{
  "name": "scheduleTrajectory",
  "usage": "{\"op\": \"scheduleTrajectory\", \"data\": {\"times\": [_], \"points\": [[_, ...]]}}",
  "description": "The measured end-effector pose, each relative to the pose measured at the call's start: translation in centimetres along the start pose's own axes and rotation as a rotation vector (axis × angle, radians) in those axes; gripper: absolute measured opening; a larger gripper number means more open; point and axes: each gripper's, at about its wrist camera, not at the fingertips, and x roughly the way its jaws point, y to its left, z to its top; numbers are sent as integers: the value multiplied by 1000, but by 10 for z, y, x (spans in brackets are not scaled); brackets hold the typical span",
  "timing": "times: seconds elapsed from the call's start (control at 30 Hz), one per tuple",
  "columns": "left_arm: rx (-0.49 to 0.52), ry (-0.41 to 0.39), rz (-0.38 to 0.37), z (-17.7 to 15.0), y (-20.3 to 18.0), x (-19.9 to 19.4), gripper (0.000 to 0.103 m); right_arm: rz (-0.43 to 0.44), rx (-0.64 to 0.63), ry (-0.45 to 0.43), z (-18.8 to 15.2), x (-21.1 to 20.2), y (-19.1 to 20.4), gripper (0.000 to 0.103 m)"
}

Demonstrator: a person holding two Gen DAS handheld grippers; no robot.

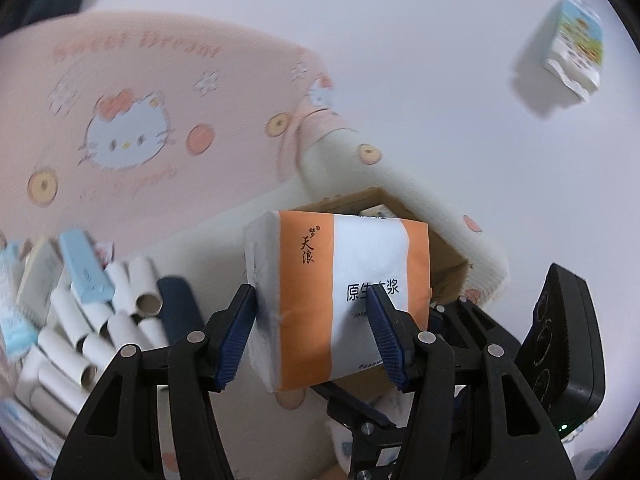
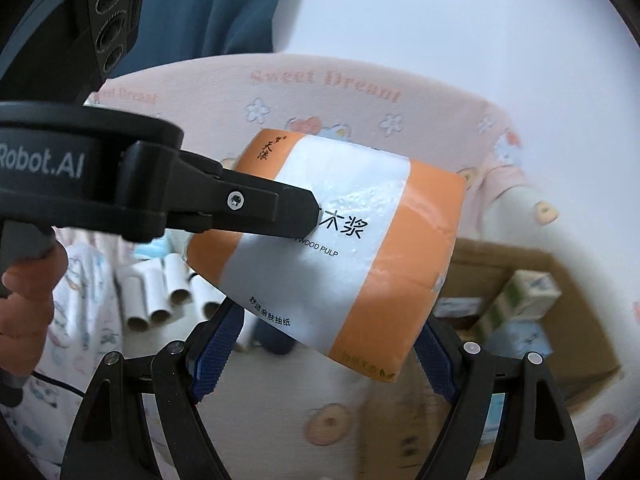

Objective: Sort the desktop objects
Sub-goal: 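Lift the tissue pack with the right gripper and carry it over the cardboard box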

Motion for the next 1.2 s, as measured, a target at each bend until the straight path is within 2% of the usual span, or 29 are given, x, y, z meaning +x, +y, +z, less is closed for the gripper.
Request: {"op": "scheduleTrajectory", "data": {"times": [0.4, 0.67, 0.83, 1.2], "points": [[115, -46, -70, 29, -56, 15, 61, -92, -44, -44, 17, -26, -53, 81], [90, -2, -118, 41, -80, 44, 61, -128, -13, -12, 21, -25, -93, 81], [94, 30, -138, 43, -93, 64, 61, -183, -75, 33, 15, -18, -108, 81], [-5, 105, -219, 52, -97, 112, 61, -176, -132, 132, 18, -13, -146, 81]]}}
